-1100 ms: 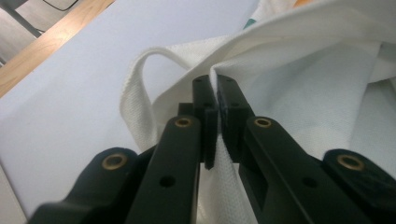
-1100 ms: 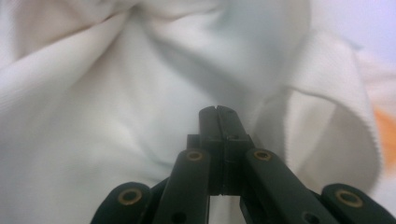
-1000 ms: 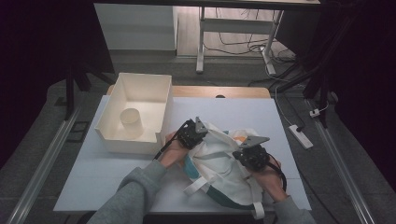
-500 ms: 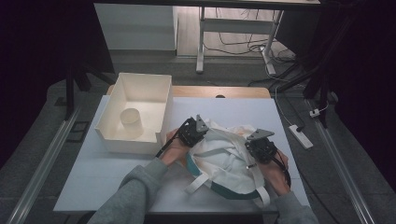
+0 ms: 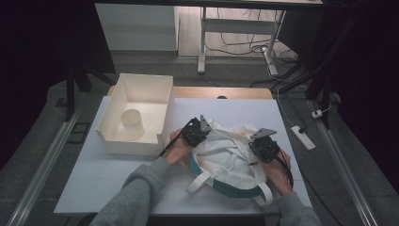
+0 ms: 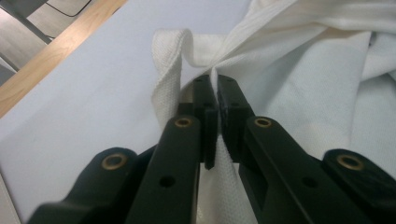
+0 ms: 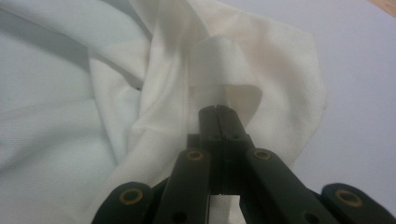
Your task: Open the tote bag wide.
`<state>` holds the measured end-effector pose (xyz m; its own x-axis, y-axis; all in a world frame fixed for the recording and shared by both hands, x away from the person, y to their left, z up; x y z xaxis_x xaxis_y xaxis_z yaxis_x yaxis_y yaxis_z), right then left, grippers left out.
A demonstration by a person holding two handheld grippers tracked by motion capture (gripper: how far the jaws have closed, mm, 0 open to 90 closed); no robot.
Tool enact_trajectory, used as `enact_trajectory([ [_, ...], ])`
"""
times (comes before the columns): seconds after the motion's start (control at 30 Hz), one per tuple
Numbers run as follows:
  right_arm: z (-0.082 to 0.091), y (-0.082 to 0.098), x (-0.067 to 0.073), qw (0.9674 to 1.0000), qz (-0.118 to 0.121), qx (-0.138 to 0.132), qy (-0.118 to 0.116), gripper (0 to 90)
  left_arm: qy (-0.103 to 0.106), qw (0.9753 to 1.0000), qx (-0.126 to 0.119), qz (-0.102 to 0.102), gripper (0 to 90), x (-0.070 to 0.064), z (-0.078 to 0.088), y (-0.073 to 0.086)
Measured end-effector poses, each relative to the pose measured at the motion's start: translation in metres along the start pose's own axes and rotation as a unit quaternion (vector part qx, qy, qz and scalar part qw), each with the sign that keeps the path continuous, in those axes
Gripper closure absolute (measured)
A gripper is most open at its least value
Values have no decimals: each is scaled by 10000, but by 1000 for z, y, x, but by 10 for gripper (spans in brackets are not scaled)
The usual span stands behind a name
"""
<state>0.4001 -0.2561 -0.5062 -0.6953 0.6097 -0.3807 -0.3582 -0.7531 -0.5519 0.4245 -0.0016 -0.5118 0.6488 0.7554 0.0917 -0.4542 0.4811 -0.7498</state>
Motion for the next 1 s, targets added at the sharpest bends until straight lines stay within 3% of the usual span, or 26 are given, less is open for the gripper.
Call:
enact_trajectory([
  [0.4, -4, 4, -3, 9998, -202, -47, -49, 900, 99, 9999, 83, 33, 866, 0, -2, 4],
  [0.53, 0, 5, -3, 9988, -360, -268, -188, 900, 290, 9996, 62, 37, 762, 0, 3, 3],
  [0.57, 5, 4, -2, 9977, -382, -484, -277, 900, 388, 9992, 15, 106, 665, -1, 7, 2],
  [0.6, 8, 2, -1, 9969, -387, -609, -314, 900, 388, 9992, 15, 106, 625, -1, 7, 2],
  [0.8, 23, -8, 4, 9922, -250, -1127, -463, 900, 548, 9979, -181, 289, 437, -2, 24, -6],
  [0.87, 25, -8, 5, 9901, -236, -1264, -557, 898, 734, 9963, -231, 380, 398, -3, 36, -9],
  [0.97, 28, -8, 5, 9855, -345, -1438, -830, 770, 819, 9954, -241, 437, 344, -3, 44, -11],
  [1.0, 30, -8, 6, 9849, -343, -1469, -852, 733, 935, 9943, -201, 467, 327, -3, 51, -11],
])
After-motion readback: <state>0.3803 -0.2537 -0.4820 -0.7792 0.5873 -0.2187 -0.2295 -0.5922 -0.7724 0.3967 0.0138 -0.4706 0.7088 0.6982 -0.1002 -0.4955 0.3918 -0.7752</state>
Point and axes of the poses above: each handheld gripper's, and its own axes: z roughly backward along the jaws, y roughly out of its underside, x roughly to its left, the point moved 2 cm from there along -z, roughly forward along the jaws, and after that the axes turned 11 degrees about z, right-handed, at the moved point
